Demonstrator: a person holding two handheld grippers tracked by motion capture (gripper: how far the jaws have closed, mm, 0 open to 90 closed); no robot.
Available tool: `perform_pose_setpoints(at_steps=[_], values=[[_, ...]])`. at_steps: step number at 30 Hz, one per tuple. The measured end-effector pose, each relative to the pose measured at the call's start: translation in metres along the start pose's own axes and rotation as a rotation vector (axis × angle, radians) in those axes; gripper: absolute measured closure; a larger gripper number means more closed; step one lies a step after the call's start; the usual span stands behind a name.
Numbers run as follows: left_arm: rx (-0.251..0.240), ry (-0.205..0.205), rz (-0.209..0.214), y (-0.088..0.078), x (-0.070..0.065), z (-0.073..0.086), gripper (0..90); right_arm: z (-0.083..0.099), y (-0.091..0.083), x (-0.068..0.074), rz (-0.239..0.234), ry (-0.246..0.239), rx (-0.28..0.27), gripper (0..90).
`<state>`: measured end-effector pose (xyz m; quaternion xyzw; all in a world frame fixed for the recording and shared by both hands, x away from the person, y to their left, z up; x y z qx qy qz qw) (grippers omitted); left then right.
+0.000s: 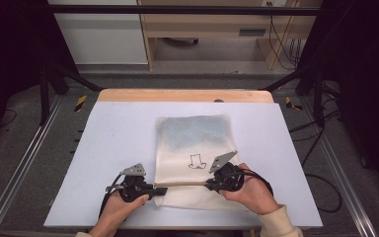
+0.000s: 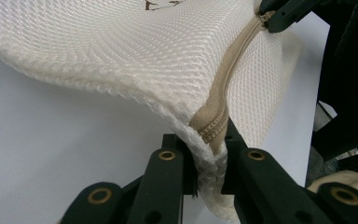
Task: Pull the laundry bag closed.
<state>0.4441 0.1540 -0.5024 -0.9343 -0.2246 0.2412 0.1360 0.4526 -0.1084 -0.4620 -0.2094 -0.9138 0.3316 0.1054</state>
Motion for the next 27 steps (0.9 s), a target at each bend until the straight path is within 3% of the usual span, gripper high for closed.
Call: perform_pose_setpoints(at_steps=[27], values=[[0.006,0.012,-0.006,0.0,-0.001,0.0,82.8,0.016,-0.012,-0.004,0.022,0.036,-0.009,81.9]])
Point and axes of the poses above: each handheld gripper's, and its own axes: y roughly forward along the jaws, z roughly out of its underside, x roughly to its left, the point moved 4 cm from there along y, roughly forward along the jaws, and after that the axes turned 14 degrees about -x, right-handed, at the moved point
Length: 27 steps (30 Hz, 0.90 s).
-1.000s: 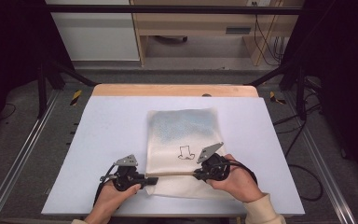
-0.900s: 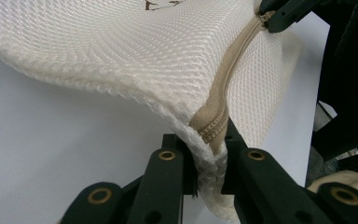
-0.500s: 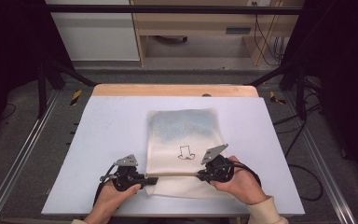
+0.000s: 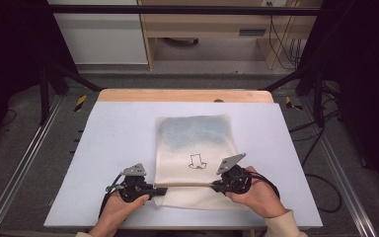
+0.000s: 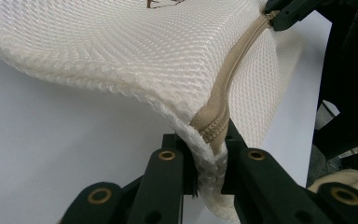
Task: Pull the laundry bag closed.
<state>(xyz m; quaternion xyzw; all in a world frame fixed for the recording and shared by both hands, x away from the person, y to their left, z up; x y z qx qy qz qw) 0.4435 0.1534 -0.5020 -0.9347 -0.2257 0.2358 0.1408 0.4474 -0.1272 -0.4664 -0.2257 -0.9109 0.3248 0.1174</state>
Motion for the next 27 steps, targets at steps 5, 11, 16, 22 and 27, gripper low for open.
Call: perform_pose_setpoints(at_steps=[5,11,16,22,27], values=[[0.0,0.001,-0.002,0.0,0.0,0.0,82.9,0.004,-0.005,-0.003,0.015,0.011,-0.003,81.9],[0.002,0.002,-0.006,0.0,0.001,0.0,82.9,0.009,-0.008,-0.005,0.025,0.018,-0.004,82.0],[0.004,0.003,-0.007,0.0,0.001,0.001,82.9,0.012,-0.012,-0.006,0.036,0.029,-0.006,81.9],[0.0,-0.006,-0.013,0.0,0.003,0.001,82.9,0.019,-0.019,-0.012,0.056,0.048,-0.008,81.9],[0.006,-0.004,-0.012,0.001,0.003,0.003,82.9,0.025,-0.022,-0.014,0.068,0.064,-0.009,81.9]])
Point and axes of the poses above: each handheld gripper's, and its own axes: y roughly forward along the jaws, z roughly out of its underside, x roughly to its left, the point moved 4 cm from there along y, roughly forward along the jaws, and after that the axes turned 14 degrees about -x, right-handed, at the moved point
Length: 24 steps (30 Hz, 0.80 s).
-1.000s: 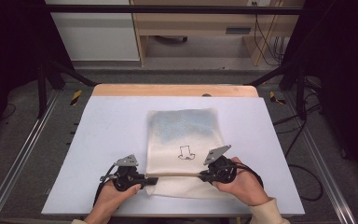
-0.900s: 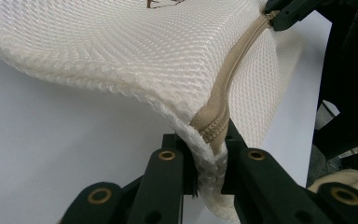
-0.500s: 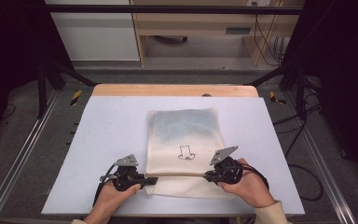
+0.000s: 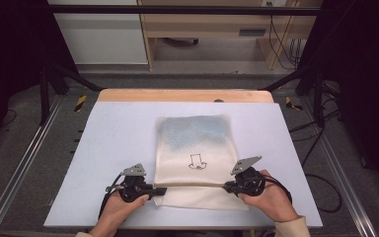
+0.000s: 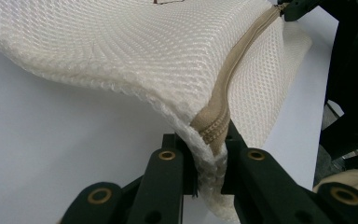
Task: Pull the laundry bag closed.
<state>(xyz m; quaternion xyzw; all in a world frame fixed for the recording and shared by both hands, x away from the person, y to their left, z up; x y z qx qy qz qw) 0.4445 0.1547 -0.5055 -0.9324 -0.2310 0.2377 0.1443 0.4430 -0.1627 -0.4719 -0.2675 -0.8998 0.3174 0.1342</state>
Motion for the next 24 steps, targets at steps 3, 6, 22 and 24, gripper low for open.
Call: perform_pose_setpoints(at_steps=[3,6,22,24], values=[[0.0,-0.003,0.002,0.0,0.0,0.0,82.9,0.0,-0.001,0.0,-0.003,-0.001,-0.004,81.9],[-0.001,-0.002,0.0,0.0,0.0,0.0,82.9,0.001,-0.001,0.0,0.002,0.003,-0.006,81.9],[-0.007,0.006,-0.008,-0.002,0.001,-0.002,82.8,0.013,-0.013,-0.009,0.046,0.03,-0.008,81.9],[-0.007,0.006,-0.006,-0.002,0.001,-0.002,82.8,0.014,-0.014,-0.01,0.049,0.034,-0.011,81.9]])
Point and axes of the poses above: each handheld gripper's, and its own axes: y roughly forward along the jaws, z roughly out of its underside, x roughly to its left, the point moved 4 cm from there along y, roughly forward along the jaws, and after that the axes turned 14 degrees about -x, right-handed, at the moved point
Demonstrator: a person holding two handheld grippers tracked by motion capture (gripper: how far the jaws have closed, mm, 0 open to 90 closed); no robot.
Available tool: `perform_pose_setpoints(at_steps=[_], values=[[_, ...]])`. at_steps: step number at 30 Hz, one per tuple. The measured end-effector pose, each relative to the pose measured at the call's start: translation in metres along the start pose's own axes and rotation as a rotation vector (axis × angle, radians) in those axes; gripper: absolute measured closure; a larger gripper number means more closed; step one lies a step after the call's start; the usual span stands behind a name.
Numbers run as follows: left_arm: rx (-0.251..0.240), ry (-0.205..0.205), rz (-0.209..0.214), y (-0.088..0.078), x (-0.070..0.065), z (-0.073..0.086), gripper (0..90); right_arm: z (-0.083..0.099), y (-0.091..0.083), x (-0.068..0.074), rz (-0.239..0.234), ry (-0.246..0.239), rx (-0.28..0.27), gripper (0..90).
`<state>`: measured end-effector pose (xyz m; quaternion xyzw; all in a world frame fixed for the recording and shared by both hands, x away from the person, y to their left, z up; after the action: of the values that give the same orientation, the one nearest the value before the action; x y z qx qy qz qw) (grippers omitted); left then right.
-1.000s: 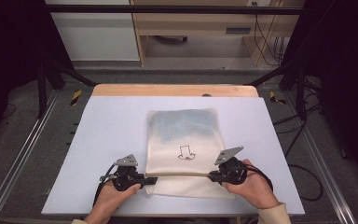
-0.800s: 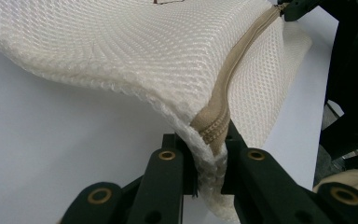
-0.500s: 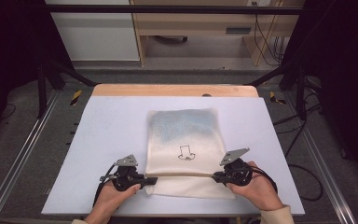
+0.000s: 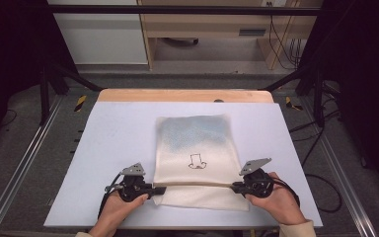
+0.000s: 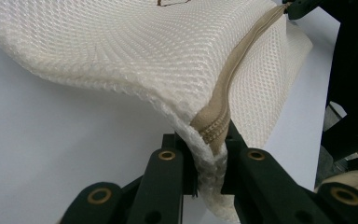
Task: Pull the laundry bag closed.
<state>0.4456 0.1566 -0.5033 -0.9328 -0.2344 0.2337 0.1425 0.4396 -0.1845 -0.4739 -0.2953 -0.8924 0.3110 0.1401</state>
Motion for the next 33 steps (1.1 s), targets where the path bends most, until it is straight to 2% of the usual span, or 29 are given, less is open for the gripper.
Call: perform_pose_setpoints(at_steps=[33], values=[[-0.001,0.005,-0.009,-0.0003,0.0007,-0.0006,82.8,0.0071,-0.0096,-0.0062,0.038,0.008,0.005,81.9]])
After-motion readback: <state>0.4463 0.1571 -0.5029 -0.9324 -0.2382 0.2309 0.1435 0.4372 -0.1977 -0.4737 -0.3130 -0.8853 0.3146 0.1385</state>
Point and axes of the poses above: each handheld gripper's, and its own axes: y roughly forward along the jaws, z roughly out of its underside, x roughly to its left, the point moved 4 cm from there along y, roughly forward along the jaws, and after that the axes turned 14 degrees about -x, right-handed, at the moved point
